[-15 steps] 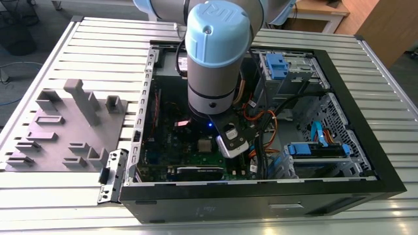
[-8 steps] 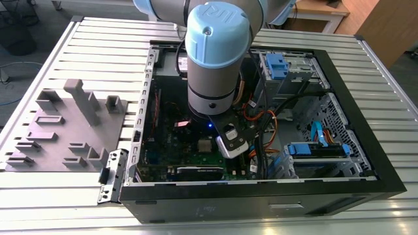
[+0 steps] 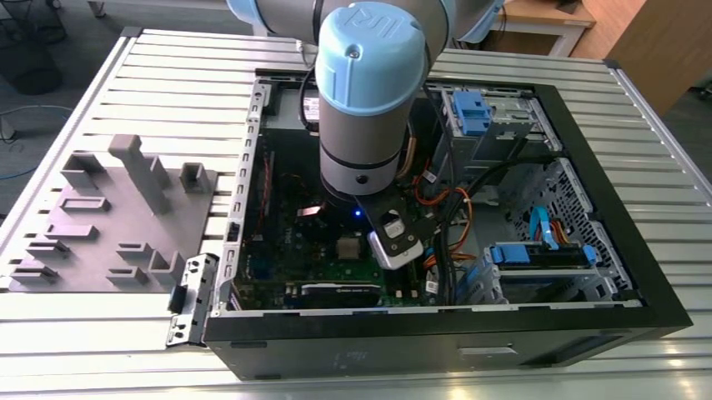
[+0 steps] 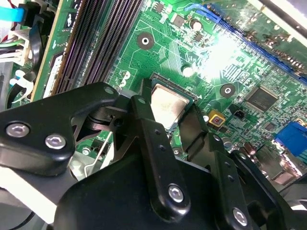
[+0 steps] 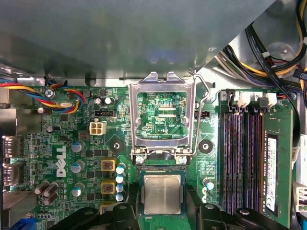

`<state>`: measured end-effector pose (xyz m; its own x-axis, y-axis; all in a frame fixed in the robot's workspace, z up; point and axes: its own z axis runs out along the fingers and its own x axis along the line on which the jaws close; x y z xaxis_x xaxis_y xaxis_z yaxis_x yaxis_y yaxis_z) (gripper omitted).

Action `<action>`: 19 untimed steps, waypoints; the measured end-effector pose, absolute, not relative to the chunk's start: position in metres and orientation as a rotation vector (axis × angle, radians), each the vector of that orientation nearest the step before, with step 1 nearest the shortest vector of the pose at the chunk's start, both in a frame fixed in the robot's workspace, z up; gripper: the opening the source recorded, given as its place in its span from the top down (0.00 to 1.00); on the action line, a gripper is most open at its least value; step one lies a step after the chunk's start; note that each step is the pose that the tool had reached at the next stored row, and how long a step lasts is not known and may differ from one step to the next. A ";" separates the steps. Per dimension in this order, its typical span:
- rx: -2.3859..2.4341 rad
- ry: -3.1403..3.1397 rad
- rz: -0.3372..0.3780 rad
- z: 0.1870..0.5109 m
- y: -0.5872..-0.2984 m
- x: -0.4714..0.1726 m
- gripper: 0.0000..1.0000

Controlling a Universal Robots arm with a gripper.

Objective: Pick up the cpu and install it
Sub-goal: 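Place the cpu into insertion slot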

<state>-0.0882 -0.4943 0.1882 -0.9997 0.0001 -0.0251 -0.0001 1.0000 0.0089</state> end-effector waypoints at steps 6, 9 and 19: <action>0.000 3.116 0.014 0.188 -0.494 -0.088 0.53; 0.000 3.116 0.015 0.189 -0.494 -0.088 0.53; 0.000 3.116 0.014 0.195 -0.494 -0.088 0.53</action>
